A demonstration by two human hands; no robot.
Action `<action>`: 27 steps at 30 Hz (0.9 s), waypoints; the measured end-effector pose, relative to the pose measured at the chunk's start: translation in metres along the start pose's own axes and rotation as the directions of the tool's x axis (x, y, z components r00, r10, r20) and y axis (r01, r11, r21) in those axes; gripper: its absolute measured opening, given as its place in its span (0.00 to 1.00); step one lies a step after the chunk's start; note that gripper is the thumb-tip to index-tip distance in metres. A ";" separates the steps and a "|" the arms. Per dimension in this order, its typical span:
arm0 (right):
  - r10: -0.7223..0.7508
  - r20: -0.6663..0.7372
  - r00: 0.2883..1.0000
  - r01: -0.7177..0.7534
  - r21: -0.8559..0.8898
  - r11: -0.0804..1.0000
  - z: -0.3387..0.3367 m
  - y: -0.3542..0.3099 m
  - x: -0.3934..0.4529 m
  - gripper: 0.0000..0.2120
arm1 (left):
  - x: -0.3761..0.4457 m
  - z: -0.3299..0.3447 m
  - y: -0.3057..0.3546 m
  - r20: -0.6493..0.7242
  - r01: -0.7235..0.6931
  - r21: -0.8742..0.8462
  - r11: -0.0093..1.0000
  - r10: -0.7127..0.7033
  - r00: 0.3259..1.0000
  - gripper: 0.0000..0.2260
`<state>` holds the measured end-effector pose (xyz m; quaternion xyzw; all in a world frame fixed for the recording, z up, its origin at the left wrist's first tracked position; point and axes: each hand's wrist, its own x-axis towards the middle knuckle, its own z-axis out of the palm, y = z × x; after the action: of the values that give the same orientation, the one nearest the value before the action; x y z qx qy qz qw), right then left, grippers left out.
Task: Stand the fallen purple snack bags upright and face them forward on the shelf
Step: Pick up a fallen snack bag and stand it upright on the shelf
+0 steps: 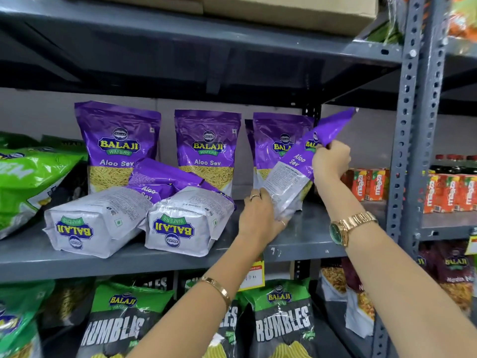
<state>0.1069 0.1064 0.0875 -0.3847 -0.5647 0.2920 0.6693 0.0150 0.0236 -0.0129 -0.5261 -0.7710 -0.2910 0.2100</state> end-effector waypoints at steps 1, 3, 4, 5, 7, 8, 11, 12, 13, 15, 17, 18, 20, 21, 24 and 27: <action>-0.042 0.009 0.999 0.042 -0.033 0.999 0.002 -0.005 0.001 0.19 | 0.001 0.002 0.004 0.031 0.007 -0.034 0.999 -0.006 0.999 0.35; -0.136 0.036 0.990 0.139 -0.100 0.985 0.007 -0.010 0.004 0.16 | 0.006 0.008 0.010 0.105 0.040 -0.140 0.989 -0.026 0.994 0.31; -0.193 0.067 0.979 0.201 -0.141 0.970 0.010 -0.012 0.005 0.12 | 0.008 0.011 0.012 0.145 0.063 -0.192 0.979 -0.035 0.989 0.30; -0.249 0.109 0.962 0.265 -0.173 0.949 0.012 -0.012 0.004 0.08 | 0.009 0.014 0.014 0.179 0.088 -0.235 0.968 -0.046 0.983 0.29; -0.329 0.183 0.927 0.358 -0.160 0.920 0.014 -0.008 0.005 0.11 | 0.011 0.019 0.016 0.213 0.128 -0.294 0.947 -0.066 0.975 0.28; -0.346 0.217 0.913 0.379 -0.130 0.916 0.013 -0.005 0.006 0.12 | 0.011 0.021 0.016 0.216 0.141 -0.312 0.940 -0.074 0.974 0.28; -0.367 0.340 0.866 0.363 0.080 0.928 0.010 0.010 0.011 0.14 | 0.012 0.023 0.014 0.204 0.153 -0.350 0.924 -0.084 0.975 0.29; -0.355 0.355 0.865 0.314 0.170 0.934 0.008 0.018 0.012 0.12 | 0.012 0.023 0.013 0.203 0.152 -0.357 0.922 -0.082 0.976 0.29; -0.324 0.342 0.882 0.238 0.269 0.933 0.007 0.026 0.013 0.12 | 0.012 0.022 0.013 0.201 0.151 -0.363 0.920 -0.080 0.976 0.29; -0.182 0.318 0.930 0.021 0.448 0.894 0.010 0.048 0.019 0.18 | 0.011 0.023 0.013 0.191 0.154 -0.384 0.910 -0.085 0.978 0.30; -0.010 0.333 0.943 -0.149 0.447 0.882 0.015 0.069 0.028 0.26 | 0.007 0.026 0.015 0.136 0.141 -0.439 0.887 -0.090 0.987 0.29; 0.080 0.364 0.928 -0.230 0.391 0.891 0.017 0.082 0.033 0.28 | 0.004 0.027 0.017 0.097 0.132 -0.466 0.875 -0.097 0.990 0.29; 0.261 0.476 0.840 -0.410 0.241 0.880 0.021 0.101 0.041 0.29 | -0.001 0.029 0.020 0.035 0.119 -0.492 0.862 -0.117 0.992 0.29; 0.324 0.531 0.783 -0.471 0.165 0.867 0.023 0.108 0.042 0.29 | -0.004 0.031 0.022 0.018 0.123 -0.497 0.859 -0.131 0.991 0.29; 0.366 0.661 0.655 -0.531 0.059 0.845 0.034 0.124 0.046 0.25 | -0.007 0.034 0.024 -0.020 0.138 -0.503 0.853 -0.171 0.985 0.27; 0.348 0.733 0.585 -0.544 0.036 0.838 0.039 0.124 0.042 0.20 | -0.006 0.033 0.024 -0.030 0.152 -0.504 0.850 -0.193 0.981 0.21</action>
<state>0.0820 0.2149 0.0075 -0.2845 -0.6157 0.6454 0.3513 0.0393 0.0489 -0.0357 -0.4790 -0.7047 -0.5187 0.0702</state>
